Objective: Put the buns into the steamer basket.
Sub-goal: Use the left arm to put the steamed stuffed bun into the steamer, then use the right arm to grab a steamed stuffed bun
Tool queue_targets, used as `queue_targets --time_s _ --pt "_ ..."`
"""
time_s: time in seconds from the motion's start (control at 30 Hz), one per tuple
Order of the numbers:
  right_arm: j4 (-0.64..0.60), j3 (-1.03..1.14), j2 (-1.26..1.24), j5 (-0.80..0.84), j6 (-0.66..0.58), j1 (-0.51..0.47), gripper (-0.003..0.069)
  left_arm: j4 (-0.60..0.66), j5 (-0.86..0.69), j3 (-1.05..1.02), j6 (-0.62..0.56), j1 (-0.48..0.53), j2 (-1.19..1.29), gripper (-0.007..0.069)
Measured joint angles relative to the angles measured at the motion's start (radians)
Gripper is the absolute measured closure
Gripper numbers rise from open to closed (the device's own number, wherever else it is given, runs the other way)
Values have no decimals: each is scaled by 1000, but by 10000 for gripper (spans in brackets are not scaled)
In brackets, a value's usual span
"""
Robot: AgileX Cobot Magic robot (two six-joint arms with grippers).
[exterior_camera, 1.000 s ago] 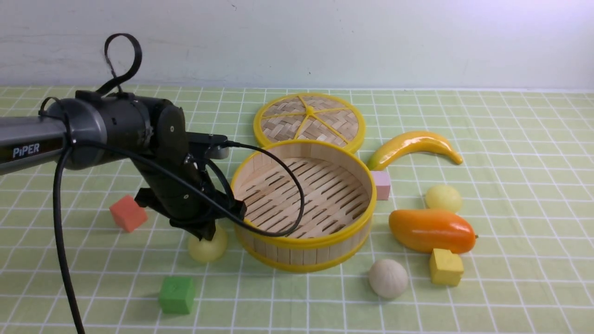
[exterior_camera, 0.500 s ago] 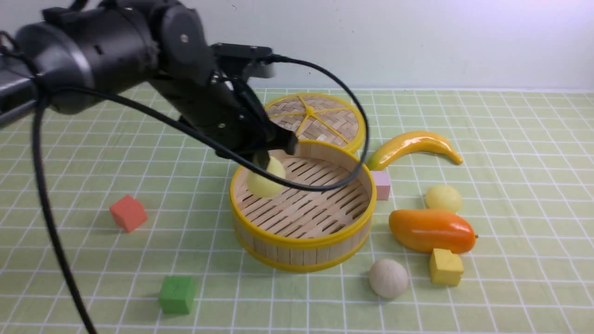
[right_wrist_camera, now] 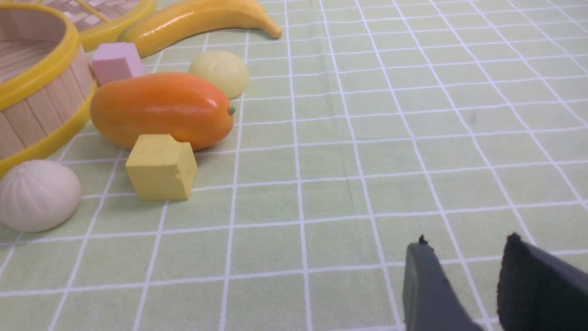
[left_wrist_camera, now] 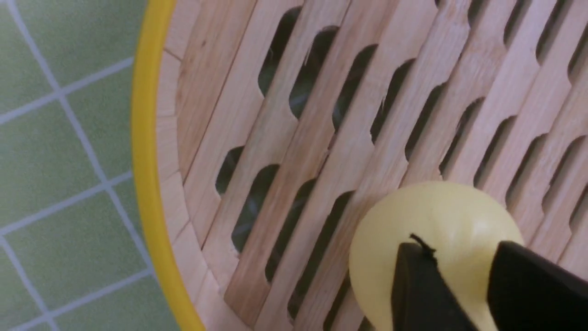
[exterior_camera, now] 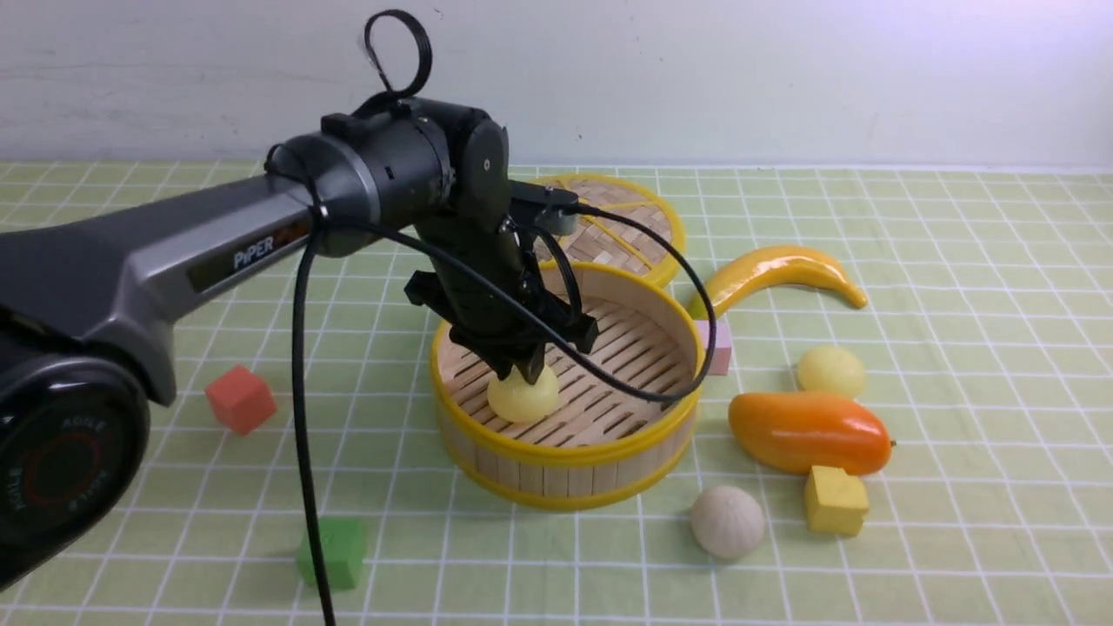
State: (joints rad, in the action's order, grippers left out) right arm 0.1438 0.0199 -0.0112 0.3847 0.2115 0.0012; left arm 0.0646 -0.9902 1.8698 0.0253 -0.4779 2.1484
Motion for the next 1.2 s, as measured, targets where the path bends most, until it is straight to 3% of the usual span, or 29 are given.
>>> queue_targets --time_s 0.1,0.17,0.23,0.37,0.43,0.53,0.73,0.87,1.0,1.2 --pt "0 0 0 0 0 0 418 -1 -55 40 24 0 -20 251" --pt "0 0 0 0 0 0 418 3 -79 51 37 0 -53 239" --pt "0 0 0 0 0 0 418 3 -98 37 47 0 -154 327" --pt "0 0 0 0 0 0 418 18 -43 -123 47 0 -414 598" --pt "0 0 0 0 0 0 418 28 7 -225 47 0 -541 638" --pt "0 0 0 0 0 0 418 63 148 -490 47 0 -765 638" --pt "0 0 0 0 -1 0 418 193 589 -1076 42 0 -1262 638" --pt "0 0 0 0 -1 0 418 237 852 -1413 -44 0 -1533 638" --pt "0 0 0 0 -1 0 418 244 920 -1573 -86 0 -1732 638" --pt "-51 7 0 -61 38 0 418 246 913 -1646 -104 0 -1885 638"
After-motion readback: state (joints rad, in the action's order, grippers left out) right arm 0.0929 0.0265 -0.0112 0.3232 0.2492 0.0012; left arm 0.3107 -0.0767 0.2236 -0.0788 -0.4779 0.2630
